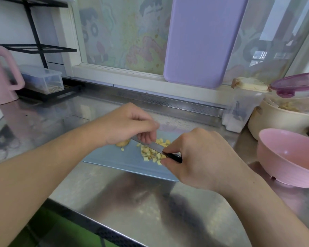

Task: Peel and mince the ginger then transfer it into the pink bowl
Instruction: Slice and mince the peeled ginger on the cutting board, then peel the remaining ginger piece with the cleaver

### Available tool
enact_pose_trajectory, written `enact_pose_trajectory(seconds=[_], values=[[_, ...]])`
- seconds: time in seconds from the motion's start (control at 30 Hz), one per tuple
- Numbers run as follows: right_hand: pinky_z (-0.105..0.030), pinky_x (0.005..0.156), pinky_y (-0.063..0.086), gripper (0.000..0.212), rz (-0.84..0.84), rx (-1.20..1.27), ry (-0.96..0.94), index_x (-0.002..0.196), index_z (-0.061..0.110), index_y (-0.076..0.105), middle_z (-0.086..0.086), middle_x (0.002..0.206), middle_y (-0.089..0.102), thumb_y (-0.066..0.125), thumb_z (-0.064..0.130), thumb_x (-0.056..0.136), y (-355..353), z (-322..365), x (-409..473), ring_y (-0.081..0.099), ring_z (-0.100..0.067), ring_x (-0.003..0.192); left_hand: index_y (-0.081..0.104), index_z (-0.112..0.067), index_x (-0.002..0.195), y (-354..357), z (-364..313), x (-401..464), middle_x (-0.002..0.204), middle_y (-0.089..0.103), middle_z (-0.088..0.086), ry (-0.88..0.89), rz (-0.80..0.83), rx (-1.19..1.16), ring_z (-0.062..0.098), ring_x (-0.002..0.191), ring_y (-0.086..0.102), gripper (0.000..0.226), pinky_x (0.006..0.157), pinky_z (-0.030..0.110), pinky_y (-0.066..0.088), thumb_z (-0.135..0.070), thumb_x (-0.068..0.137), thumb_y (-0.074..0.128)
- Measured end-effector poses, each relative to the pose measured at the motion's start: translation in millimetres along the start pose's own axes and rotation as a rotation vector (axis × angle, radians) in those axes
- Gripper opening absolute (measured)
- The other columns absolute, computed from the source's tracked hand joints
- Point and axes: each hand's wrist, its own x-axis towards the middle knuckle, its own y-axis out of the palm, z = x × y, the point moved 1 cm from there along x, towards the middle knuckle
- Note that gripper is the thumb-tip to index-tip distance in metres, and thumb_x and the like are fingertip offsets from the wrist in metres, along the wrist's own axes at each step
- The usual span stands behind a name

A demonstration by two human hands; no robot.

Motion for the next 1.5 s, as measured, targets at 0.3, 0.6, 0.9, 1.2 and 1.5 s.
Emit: enact_pose_trajectory(seconds=[0.3,0.6,0.9,1.2,1.5], values=[[-0.031,0.060,0.048,0.038,0.023,0.000,-0.010,0.102,0.030,0.075,0.002,0.071,0.065,0.048,0.056,0.096,0.9,3.7,-0.3,0.052,-0.022,0.065,0.082,-0.026,0.101,21.3,17.5,17.8,0.099,0.080,-0.016,-0.152,0.123,0.176,0.002,0.099,0.074,0.034,0.100,0.033,0.054,-0.041,0.107,0.053],[-0.034,0.059,0.055,0.040,-0.045,0.062,0.074,0.100,0.021,0.075,-0.002,0.067,0.069,0.049,0.051,0.095,6.2,-4.7,2.4,0.061,-0.023,0.065,0.074,-0.019,0.081,-13.1,27.7,6.2,0.073,0.069,-0.003,-0.038,-0.651,0.005,0.013,0.070,0.062,0.012,0.067,0.031,0.047,-0.020,0.092,0.068],[-0.033,0.054,0.054,0.036,-0.098,0.141,0.287,0.081,0.018,0.072,-0.004,0.054,0.056,0.056,0.047,0.093,4.5,-13.3,4.2,0.057,-0.024,0.061,0.079,-0.028,0.077,-0.3,56.7,-31.8,0.074,0.075,-0.013,-0.423,-0.244,0.548,0.007,0.078,0.071,0.009,0.074,0.019,0.054,-0.022,0.082,0.076],[-0.031,0.056,0.054,0.030,-0.126,0.240,0.348,0.087,0.030,0.081,0.001,0.057,0.063,0.058,0.048,0.093,10.0,-22.4,5.9,0.063,-0.019,0.061,0.079,-0.028,0.080,29.6,56.8,-17.2,0.077,0.074,-0.014,-0.312,-0.305,0.437,0.003,0.078,0.070,0.010,0.078,0.025,0.057,-0.022,0.087,0.079],[-0.037,0.042,0.051,0.035,-0.137,0.754,0.513,0.071,0.011,0.076,-0.018,0.058,0.067,0.063,0.030,0.097,10.3,-24.3,7.9,0.057,-0.030,0.036,0.071,-0.033,0.091,38.0,71.8,-15.7,0.081,0.077,-0.019,-0.256,-0.519,0.202,-0.001,0.080,0.069,0.021,0.083,0.026,0.054,-0.014,0.097,0.064]])
